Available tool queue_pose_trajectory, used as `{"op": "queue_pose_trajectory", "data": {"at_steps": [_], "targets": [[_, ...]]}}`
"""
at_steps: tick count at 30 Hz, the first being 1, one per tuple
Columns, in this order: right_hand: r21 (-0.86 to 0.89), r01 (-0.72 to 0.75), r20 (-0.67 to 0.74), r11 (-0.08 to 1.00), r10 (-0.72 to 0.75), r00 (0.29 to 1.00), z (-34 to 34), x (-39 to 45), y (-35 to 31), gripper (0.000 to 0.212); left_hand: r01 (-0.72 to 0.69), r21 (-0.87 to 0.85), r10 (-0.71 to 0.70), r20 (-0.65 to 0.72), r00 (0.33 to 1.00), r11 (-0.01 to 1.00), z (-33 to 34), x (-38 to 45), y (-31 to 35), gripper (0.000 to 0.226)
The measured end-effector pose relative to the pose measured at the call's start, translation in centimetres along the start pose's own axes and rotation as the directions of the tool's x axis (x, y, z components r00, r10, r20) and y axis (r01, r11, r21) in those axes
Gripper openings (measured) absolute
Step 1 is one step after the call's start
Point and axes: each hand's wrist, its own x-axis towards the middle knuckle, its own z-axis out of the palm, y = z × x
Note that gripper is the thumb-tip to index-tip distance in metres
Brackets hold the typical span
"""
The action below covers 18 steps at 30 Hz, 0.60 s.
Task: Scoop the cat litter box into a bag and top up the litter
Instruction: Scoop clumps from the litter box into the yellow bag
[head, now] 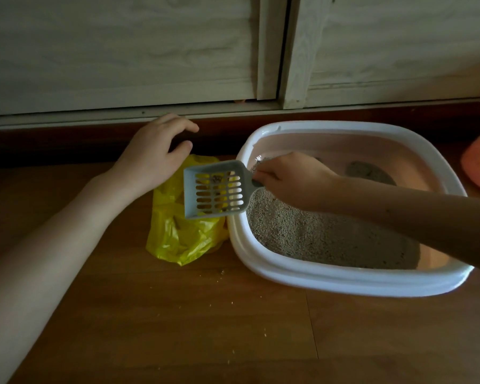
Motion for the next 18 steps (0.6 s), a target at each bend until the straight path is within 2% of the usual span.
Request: {"op": "queue_pose_trajectory", "data": {"at_steps": [10, 12, 15, 18], "targets": [[-0.07, -0.08, -0.018, 0.994, 0.079, 0.997, 1.8, 1.8, -0.1, 0.033, 0.008, -0.01, -0.008, 0.014, 1.0, 1.0, 0.0, -0.3, -1.4, 0.029], [-0.087, -0.051, -0.031, 0.995, 0.049, 0.998, 2.2, 1.9, -0.5, 0.027, 0.007, -0.015, -0.007, 0.012, 1.0, 1.0, -0.1, -0.4, -1.7, 0.029], [-0.21, 0.028, -0.079, 0.977, -0.046, 0.996, 2.8, 2.2, -1.3, 0.016, 0.017, -0.021, -0.017, 0.012, 1.0, 1.0, -0.3, -0.3, -2.0, 0.029], [-0.377, 0.096, -0.018, 0.921, -0.111, 0.994, 3.3, 2.4, -2.6, 0.019, 0.017, -0.021, -0.016, 0.008, 1.0, 1.0, -0.6, -0.4, -2.2, 0.029]]}}
